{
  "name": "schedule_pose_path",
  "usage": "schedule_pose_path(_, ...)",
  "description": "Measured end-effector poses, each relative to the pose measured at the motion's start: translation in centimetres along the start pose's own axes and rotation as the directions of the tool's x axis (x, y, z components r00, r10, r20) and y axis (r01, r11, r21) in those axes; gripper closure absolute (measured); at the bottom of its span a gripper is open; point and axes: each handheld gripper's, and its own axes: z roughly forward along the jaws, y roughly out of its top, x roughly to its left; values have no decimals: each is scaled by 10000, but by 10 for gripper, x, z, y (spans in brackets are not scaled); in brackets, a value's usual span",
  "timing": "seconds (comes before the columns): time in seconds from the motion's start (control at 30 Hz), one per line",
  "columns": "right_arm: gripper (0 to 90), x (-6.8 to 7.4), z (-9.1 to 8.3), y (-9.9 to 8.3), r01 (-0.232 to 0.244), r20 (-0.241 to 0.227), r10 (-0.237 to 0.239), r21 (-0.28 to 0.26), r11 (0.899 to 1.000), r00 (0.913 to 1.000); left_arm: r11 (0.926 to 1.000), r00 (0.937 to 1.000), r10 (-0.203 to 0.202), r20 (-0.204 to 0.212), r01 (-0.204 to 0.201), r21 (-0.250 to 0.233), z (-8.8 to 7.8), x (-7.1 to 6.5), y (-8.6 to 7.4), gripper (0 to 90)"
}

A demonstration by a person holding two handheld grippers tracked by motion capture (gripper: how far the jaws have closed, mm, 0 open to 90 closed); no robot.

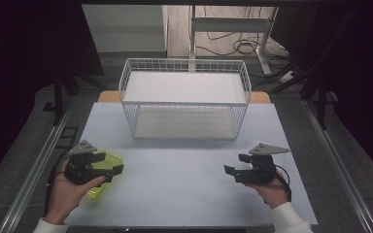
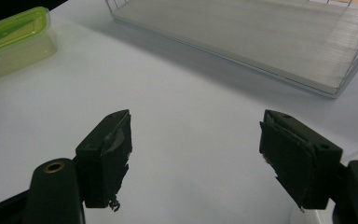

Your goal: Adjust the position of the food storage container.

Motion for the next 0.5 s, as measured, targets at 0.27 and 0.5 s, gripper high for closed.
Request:
schedule_pose_path(0.27,253,2,5,0,114,116,-118,340,9994,9999,9998,9999,-109,45,108,143,4,1,2,177)
schedule_pose_path(0.5,254,5,2,0,191,222,-201,437,9989,9996,9997,9997,-241,22,241,-11,-5,6,3,178)
